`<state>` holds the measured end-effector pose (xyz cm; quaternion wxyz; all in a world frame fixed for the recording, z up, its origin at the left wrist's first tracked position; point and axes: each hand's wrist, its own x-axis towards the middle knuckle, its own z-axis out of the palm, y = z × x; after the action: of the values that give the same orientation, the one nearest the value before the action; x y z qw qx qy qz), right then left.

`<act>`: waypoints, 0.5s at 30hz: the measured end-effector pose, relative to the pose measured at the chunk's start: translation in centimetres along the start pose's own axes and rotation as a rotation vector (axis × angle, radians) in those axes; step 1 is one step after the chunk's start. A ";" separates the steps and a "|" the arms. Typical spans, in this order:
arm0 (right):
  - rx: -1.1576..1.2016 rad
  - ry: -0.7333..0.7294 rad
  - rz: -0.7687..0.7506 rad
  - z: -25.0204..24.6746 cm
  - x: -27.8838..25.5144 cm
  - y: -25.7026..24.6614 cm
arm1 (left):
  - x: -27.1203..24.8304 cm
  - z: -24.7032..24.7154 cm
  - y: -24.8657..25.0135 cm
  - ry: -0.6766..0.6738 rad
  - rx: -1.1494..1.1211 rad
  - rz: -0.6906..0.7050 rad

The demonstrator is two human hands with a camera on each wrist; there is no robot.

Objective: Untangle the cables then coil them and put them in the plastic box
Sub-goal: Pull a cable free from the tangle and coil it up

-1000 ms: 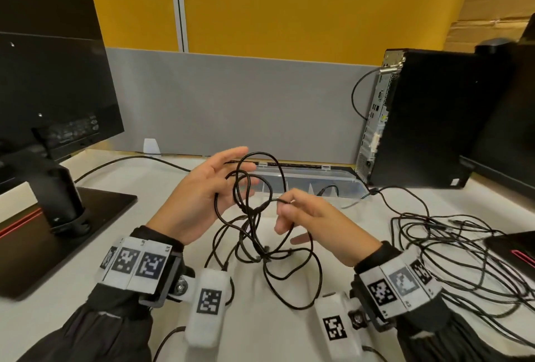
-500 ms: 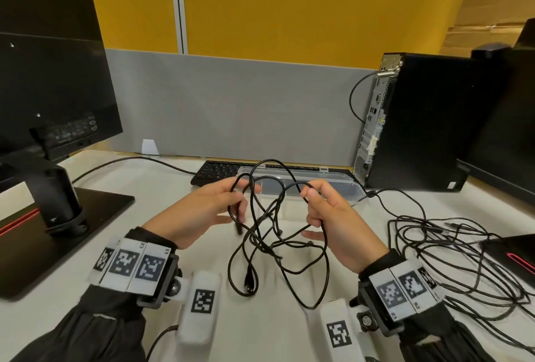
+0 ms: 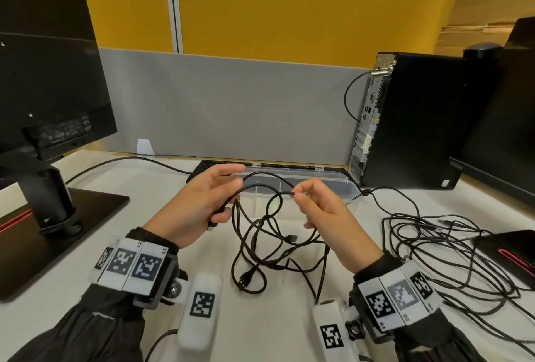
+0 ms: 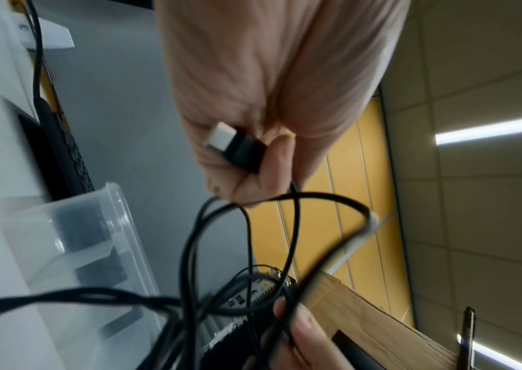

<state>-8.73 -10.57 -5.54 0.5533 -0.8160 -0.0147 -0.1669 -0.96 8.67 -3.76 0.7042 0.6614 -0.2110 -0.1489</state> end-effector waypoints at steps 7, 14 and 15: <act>-0.077 -0.129 -0.122 0.6 -0.1 -0.2 | -0.2 1.4 -0.5 0.093 0.142 0.062; 0.012 -0.048 -0.112 0.2 0.1 0.1 | 0.4 0.6 -0.9 0.201 0.043 0.016; 0.065 -0.040 -0.092 0.0 0.1 0.1 | 0.6 0.2 -1.1 0.190 0.059 -0.017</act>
<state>-8.58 -10.59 -5.61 0.5710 -0.7991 -0.0687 -0.1753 -0.51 8.11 -4.78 0.7000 0.6947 -0.1418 -0.0851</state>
